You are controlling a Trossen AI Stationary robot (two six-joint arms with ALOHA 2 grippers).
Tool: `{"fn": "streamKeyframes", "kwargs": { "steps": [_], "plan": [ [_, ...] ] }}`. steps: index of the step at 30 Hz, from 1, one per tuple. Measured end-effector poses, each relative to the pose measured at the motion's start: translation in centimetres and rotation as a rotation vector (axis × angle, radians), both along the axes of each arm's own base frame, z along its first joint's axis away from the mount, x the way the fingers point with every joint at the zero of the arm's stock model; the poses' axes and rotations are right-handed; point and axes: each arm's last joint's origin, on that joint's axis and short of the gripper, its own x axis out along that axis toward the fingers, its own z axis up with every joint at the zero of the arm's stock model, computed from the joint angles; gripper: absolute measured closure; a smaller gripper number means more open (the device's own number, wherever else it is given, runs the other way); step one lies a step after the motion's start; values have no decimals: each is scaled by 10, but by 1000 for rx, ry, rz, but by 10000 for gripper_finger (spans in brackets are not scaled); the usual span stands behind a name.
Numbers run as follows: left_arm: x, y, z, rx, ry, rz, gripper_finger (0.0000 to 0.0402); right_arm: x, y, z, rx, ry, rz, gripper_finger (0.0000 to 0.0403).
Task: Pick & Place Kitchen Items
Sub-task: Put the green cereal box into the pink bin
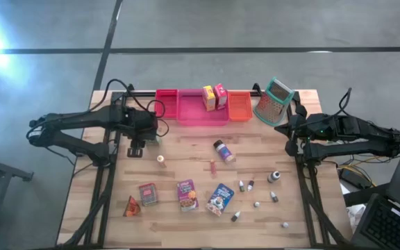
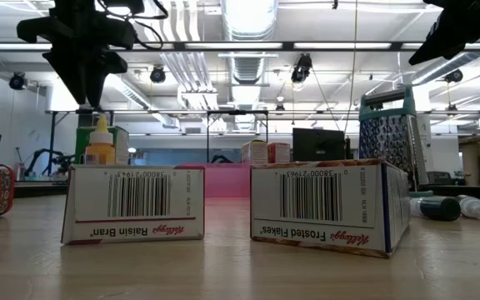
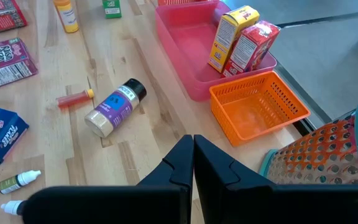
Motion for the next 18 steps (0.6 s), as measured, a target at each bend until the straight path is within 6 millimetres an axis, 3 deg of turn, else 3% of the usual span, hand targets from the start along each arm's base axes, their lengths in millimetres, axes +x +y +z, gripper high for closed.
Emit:
{"fn": "streamKeyframes", "kwargs": {
  "steps": [9, 18],
  "plan": [
    [0, 3, 2, 88, -14, 25, 151, 0, 0, 0, 0, 0, 0, 394],
    [-6, 18, -21, 56, 41, 3, 153, 0, 0, 0, 0, 0, 0, 394]
  ]
}}
